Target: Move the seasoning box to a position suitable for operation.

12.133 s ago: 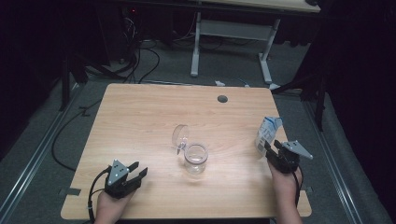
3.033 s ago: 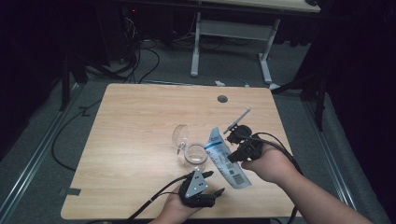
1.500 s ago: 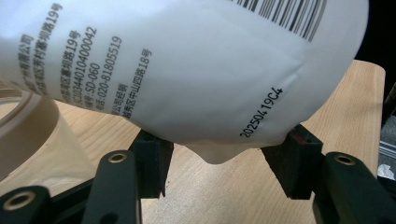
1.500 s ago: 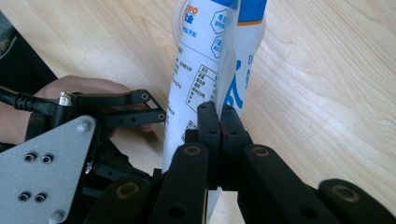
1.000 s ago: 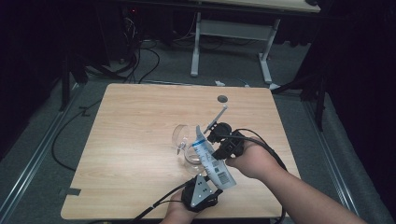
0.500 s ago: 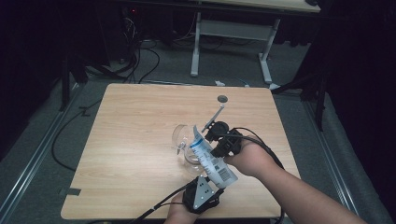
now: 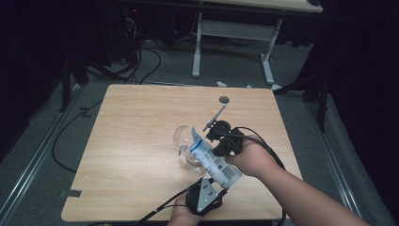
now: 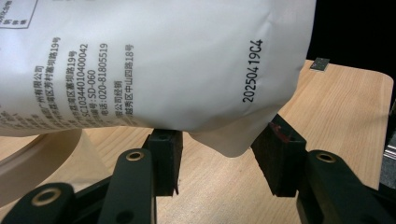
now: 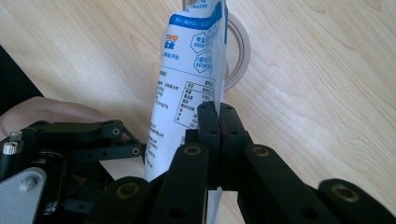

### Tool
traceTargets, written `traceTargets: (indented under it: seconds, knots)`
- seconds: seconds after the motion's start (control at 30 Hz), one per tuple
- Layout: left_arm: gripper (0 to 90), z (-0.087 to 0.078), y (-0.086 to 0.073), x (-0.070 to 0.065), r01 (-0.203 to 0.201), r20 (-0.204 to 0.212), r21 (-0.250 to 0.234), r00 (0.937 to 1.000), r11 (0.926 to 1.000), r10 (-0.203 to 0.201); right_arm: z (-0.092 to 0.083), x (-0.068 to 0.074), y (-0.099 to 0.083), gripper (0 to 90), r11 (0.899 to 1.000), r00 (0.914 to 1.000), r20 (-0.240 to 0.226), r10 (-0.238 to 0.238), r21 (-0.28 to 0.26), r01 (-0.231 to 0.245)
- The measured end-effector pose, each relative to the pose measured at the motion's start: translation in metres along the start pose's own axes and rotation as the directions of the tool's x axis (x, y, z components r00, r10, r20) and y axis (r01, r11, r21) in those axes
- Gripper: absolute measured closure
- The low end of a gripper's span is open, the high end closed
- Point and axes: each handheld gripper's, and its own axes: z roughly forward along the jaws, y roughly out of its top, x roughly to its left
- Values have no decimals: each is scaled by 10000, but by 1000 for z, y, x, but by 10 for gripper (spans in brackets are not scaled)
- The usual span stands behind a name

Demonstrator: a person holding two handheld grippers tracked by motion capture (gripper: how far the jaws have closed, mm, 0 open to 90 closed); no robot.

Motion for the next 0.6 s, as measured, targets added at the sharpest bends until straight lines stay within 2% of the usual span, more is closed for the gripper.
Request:
traceTargets:
  seconds: [0.33,0.6]
  knots:
    - [561,2,-1,3,155,155,-32,9998,9999,-154,-1,-1,0,900,9999,9999,36,109,18,-109]
    - [571,2,2,4,121,177,-49,9998,9999,-120,-3,-2,2,900,9999,9999,16,112,45,-112]
